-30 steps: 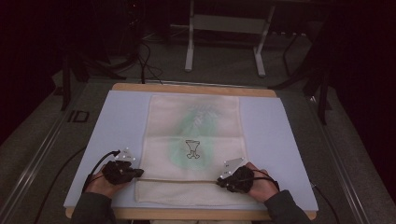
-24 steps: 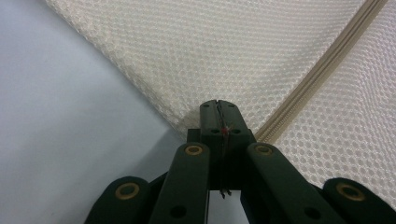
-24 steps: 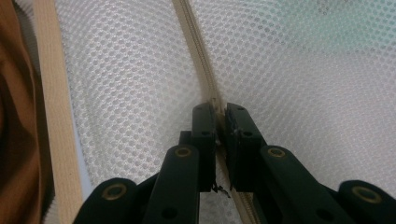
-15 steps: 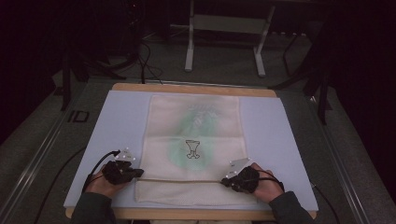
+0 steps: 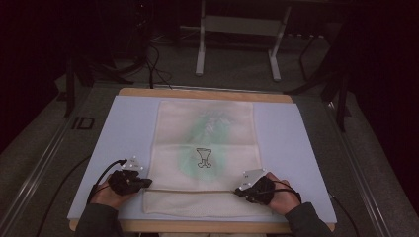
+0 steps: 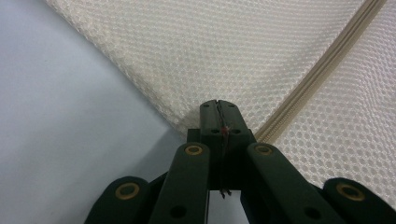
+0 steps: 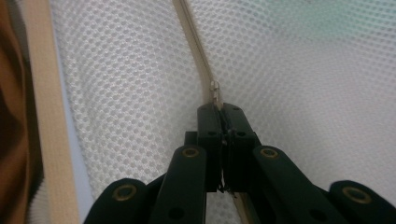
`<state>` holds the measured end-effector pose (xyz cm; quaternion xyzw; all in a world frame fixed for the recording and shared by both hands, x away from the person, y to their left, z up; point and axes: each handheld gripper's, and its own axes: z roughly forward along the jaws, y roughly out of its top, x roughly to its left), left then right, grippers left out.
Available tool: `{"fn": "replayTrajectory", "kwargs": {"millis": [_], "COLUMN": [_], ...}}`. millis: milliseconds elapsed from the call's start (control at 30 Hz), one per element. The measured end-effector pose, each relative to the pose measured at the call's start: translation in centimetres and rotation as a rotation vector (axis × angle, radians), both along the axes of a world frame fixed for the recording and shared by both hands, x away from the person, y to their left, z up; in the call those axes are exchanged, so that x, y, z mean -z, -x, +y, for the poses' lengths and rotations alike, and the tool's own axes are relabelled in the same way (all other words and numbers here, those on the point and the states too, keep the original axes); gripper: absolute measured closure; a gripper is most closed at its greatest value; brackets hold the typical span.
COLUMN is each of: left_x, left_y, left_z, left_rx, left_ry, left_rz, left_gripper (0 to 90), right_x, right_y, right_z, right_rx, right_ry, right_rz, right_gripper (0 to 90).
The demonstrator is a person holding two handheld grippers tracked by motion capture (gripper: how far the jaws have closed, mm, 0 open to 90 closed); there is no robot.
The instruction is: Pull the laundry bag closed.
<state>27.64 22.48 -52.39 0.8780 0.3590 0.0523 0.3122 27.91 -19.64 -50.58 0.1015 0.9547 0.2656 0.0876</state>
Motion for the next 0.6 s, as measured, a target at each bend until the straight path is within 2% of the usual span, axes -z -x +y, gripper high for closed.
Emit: {"fn": "replayTrajectory", "kwargs": {"millis": [600], "left_x": [0.0], "left_y": [0.0], "left_z": [0.0], "left_rx": [-0.001], "left_ry": [0.002], "left_rz": [0.001], "left_gripper": [90.0], "right_x": [-0.2], "right_y": [-0.2], "right_z": [-1.7], "right_rx": [0.012], "right_ry": [0.011], "right_rz": [0.01], "right_gripper": [87.9]}}
